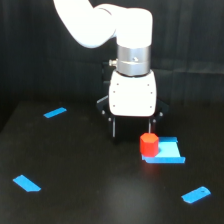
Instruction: Pick up the red object from the table
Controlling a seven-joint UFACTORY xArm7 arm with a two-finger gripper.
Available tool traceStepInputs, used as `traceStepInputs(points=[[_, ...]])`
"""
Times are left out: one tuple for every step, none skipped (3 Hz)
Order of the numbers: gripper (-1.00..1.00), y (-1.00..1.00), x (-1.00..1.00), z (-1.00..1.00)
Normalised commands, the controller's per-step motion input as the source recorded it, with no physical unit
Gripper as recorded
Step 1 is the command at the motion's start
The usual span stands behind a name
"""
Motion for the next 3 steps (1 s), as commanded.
traceStepInputs(points=[[1.00,-0.75,0.25,-0.02],[0.93,-0.60,0.09,-0.18],[0.46,-0.28,-0.01,-0.39]])
